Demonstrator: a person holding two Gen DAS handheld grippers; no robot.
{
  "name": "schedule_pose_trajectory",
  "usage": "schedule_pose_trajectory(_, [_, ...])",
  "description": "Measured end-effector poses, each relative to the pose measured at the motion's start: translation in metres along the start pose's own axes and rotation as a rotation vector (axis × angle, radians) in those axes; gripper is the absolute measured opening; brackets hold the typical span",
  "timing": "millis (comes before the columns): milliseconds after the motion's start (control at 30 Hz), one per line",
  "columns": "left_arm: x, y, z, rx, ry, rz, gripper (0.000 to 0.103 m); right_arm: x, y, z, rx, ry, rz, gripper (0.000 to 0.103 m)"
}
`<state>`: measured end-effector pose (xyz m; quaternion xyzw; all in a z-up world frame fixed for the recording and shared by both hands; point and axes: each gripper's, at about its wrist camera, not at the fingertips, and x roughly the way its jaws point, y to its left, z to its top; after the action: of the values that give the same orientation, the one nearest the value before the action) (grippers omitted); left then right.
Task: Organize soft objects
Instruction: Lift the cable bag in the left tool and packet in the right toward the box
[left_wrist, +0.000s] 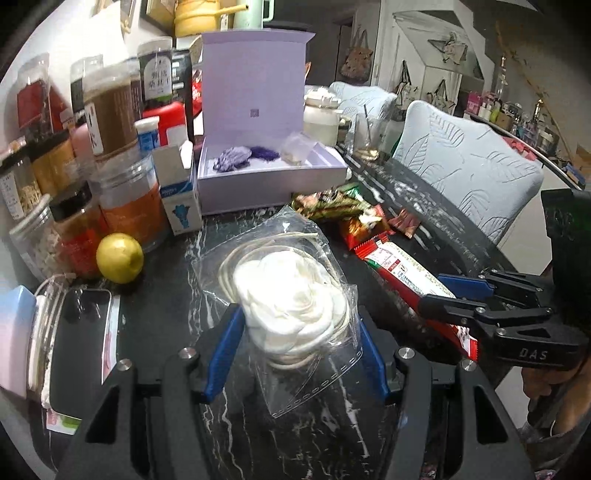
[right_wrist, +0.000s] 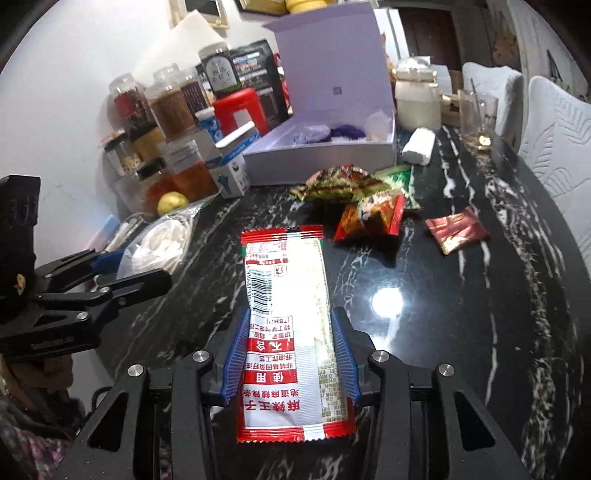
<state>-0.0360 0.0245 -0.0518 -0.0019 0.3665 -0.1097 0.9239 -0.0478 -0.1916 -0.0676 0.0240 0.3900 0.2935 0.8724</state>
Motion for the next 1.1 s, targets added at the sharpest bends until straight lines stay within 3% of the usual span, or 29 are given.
schedule_pose_trajectory(300, [-0.034,-0.008,0.027,0.037,-0.115,0.006,0.059,-0.04,0.013,0.017,-0.022,-0.092,0.016,0.043])
schedule_pose_trajectory(567, [-0.051,-0.016,0.065,0.09,-0.243,0.016,0.059,-0.07,0.026,0.055,-0.088,-0.196,0.023,0.043])
schedule_pose_trajectory(1100, [-0.039,-0.014,0.152,0.138,-0.409,0.055,0.059,-0.069,0.02,0.143,-0.15,-0.302,0.006,0.043])
